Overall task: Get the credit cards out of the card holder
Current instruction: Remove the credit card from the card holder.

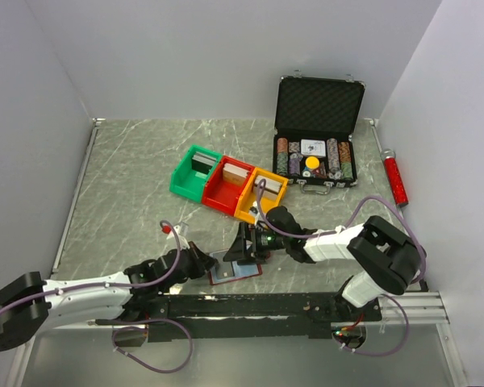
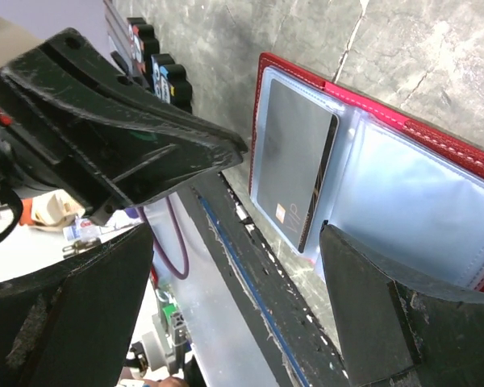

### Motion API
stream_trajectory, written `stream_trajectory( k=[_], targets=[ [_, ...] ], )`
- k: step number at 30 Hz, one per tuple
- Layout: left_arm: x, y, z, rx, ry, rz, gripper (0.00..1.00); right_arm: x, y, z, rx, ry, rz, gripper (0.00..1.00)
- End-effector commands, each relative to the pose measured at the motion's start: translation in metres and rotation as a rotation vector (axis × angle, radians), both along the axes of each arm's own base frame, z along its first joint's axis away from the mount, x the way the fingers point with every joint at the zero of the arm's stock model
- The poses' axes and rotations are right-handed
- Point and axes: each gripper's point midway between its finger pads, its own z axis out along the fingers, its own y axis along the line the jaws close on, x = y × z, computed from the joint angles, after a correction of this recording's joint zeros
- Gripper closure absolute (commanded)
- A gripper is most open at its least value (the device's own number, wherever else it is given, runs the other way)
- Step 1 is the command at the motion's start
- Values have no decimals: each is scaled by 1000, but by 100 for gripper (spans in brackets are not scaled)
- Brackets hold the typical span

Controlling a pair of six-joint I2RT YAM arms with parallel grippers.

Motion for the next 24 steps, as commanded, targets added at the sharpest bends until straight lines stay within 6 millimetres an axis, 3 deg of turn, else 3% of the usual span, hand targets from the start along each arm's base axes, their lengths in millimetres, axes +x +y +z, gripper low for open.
stream_trajectory(
  k=[1,8,24],
  targets=[
    [-2,7,-15,55,23,8,99,9,12,15,32,-63,20,9],
    [-1,7,-24,94,43,13,99,8,17,20,25,-80,39,9],
    [-2,11,-19,69,31,21,99,10,16,8,-17,-70,40,7]
  ],
)
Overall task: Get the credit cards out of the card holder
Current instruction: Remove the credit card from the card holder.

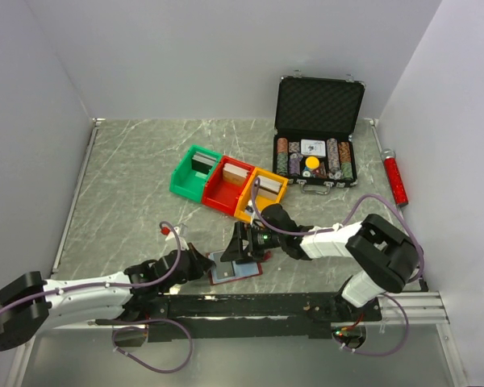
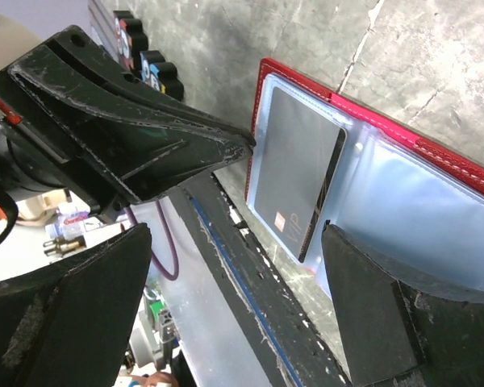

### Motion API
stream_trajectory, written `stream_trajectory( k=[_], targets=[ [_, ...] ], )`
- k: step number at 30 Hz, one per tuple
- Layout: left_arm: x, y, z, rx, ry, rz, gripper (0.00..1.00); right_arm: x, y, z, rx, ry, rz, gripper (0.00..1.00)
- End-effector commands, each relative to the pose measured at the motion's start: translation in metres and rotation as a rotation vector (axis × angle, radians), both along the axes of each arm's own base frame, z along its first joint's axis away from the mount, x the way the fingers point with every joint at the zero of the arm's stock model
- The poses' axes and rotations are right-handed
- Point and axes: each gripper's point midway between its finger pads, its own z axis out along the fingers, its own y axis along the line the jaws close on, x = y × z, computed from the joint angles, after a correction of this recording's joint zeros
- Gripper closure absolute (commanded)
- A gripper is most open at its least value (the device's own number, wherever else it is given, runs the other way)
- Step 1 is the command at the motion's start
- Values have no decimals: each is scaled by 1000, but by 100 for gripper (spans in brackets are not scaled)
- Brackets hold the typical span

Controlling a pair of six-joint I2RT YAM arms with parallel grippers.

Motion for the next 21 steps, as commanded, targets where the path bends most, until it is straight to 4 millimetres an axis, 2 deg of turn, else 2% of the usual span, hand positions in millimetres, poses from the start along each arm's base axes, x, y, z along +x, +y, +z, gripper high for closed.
stream_trajectory(
  k=[1,5,21],
  targets=[
    [-1,0,-5,4,5,-1,99,8,9,9,20,-44,8,7],
    [1,-4,-6,15,7,-9,99,9,9,7,15,-40,6,7],
    [-3,1,-25,69,54,1,99,10,2,-10,-62,-24,-21,6]
  ],
)
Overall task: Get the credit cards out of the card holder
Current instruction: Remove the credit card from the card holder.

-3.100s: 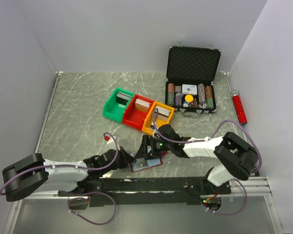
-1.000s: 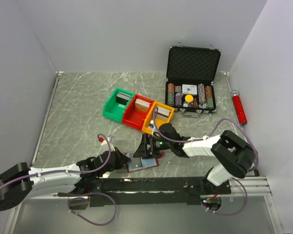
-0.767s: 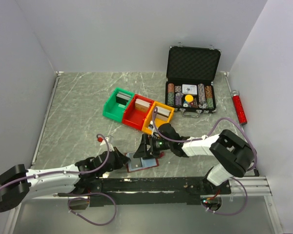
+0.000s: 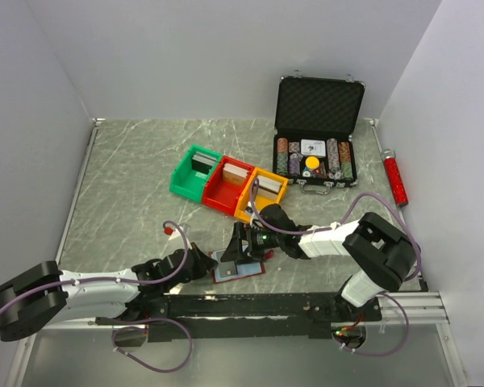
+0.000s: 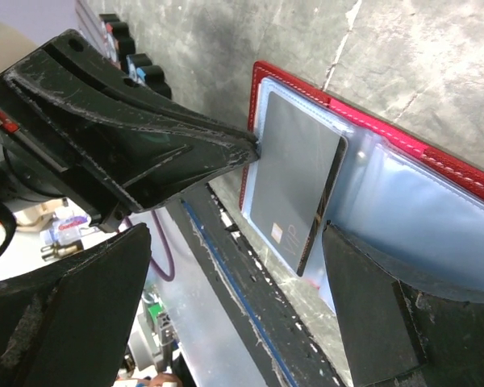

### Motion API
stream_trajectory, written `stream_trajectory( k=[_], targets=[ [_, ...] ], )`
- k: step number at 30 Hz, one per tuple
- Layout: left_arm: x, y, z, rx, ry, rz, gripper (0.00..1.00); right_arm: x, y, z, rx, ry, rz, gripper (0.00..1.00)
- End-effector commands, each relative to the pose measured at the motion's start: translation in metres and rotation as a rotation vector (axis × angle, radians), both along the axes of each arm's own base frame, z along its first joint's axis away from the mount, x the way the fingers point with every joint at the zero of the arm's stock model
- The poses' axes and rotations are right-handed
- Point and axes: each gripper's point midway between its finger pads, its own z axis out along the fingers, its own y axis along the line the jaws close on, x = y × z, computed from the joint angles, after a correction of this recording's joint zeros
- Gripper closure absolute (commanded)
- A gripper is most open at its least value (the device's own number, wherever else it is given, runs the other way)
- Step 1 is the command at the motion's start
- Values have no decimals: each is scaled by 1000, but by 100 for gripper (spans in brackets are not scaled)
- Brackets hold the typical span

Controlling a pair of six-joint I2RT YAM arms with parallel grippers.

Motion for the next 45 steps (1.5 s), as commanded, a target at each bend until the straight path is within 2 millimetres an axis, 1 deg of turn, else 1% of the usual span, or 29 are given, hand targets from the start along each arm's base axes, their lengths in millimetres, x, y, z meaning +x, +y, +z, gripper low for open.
stream_trajectory(
  k=[1,4,6,11,17,26,31,33,37,39,45],
  targets=[
    [-6,8,-16,64,37,-7,99,9,0,-4,-53,-39,-17,6],
    [-6,8,-16,63,38,-6,99,9,-3,-8,-90,-40,-16,5],
    [-6,8,-17,63,38,-6,99,7,-3,-8,-77,-33,-11,5],
    [-6,6,-18,67,40,-14,99,4,7,5,8,-36,7,6],
    [-5,4,-18,76,36,-20,99,2,10,15,48,-42,13,11],
    [-6,3,-20,80,42,-26,99,1,12,19,76,-38,19,26],
    [-7,0,-21,83,44,-33,99,-2,13,20,96,-31,23,30],
    [-7,0,-21,85,46,-35,99,-2,13,19,100,-27,22,34],
    [-7,-1,-20,85,45,-33,99,-3,12,19,103,-26,23,50],
    [-7,0,-20,85,44,-31,99,-2,12,19,102,-26,22,55],
    [-7,2,-20,82,43,-26,99,-3,12,16,95,-22,23,64]
  ],
)
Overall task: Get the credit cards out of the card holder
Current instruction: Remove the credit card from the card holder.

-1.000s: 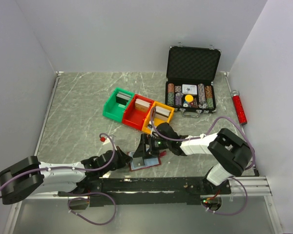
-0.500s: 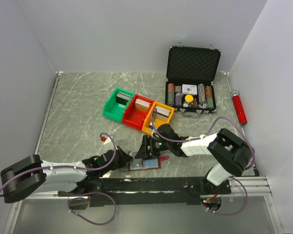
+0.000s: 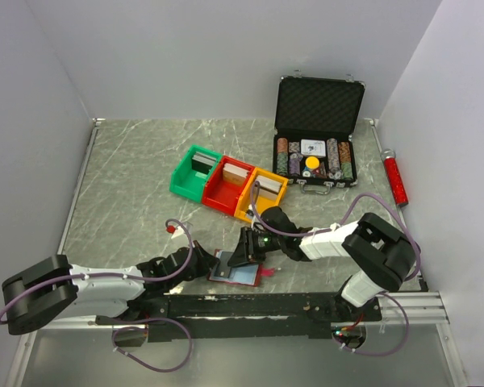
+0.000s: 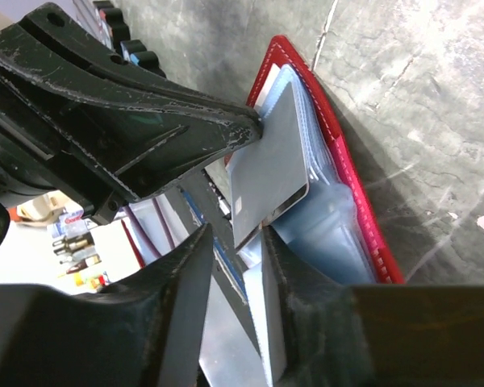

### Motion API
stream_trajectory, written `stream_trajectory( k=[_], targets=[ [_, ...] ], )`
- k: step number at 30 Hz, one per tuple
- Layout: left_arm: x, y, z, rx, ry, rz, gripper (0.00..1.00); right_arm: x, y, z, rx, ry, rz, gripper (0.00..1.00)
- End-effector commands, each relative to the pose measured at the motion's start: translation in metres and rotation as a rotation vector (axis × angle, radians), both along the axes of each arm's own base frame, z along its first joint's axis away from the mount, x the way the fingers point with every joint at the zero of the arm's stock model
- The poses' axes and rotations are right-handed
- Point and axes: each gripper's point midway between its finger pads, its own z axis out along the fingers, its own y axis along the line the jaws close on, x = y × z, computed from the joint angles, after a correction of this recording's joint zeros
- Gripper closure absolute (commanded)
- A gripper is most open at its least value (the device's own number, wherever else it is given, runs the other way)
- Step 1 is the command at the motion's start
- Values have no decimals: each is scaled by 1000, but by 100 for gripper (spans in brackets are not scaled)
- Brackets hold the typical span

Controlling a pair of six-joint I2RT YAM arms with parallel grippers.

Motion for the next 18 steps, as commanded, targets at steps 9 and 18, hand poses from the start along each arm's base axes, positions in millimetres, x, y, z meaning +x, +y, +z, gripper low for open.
stream_trajectory(
  k=[9,18],
  targets=[
    [-14,10,-18,73,47,-32,99,9,10,7,32,-56,2,70],
    [-15,13,-18,77,49,-27,99,12,5,-8,-7,-19,-33,53]
  ],
)
